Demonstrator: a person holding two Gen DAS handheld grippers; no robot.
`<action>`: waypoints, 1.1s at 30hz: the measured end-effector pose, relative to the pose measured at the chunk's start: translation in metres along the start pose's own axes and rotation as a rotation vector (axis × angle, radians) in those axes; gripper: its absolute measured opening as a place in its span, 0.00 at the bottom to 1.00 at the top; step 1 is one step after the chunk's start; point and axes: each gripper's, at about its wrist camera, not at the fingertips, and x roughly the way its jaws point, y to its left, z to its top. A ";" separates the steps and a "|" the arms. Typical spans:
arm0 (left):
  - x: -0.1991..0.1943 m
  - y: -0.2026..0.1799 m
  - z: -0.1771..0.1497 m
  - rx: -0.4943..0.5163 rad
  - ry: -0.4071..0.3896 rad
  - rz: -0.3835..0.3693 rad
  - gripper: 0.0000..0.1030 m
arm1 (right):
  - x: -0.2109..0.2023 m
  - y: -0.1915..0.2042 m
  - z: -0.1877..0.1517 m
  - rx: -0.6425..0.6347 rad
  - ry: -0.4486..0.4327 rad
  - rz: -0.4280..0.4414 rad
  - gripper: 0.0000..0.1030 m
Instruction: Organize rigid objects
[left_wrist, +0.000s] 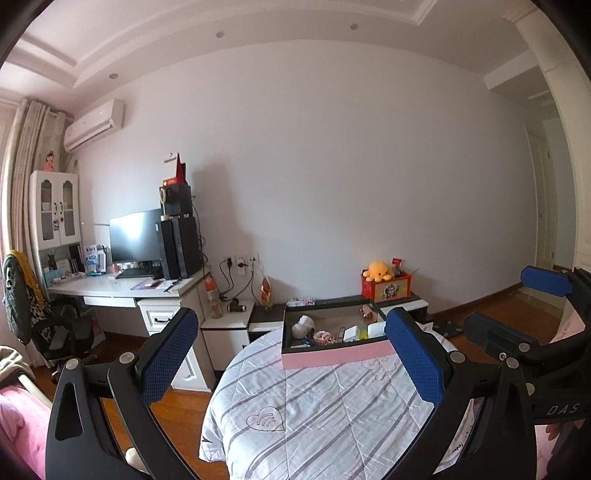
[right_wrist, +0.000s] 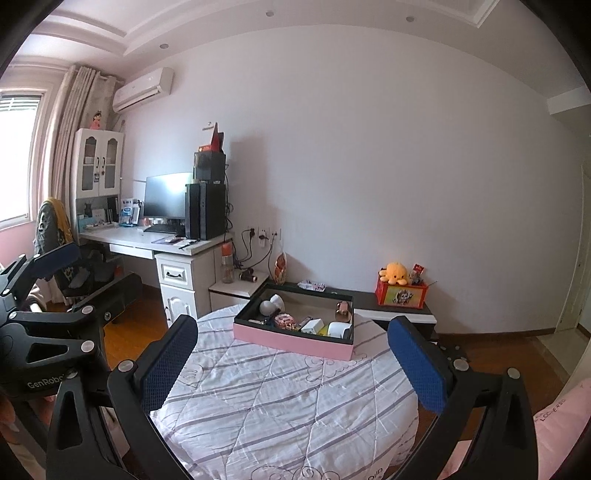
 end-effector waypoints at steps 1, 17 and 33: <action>-0.004 0.000 0.001 -0.001 -0.005 0.001 1.00 | -0.003 0.001 0.000 -0.001 -0.004 0.000 1.00; -0.074 0.005 0.000 -0.001 -0.151 0.060 1.00 | -0.066 0.025 0.002 -0.042 -0.141 -0.021 1.00; -0.079 -0.002 -0.041 0.006 -0.120 0.063 1.00 | -0.069 0.024 -0.041 -0.002 -0.145 0.024 1.00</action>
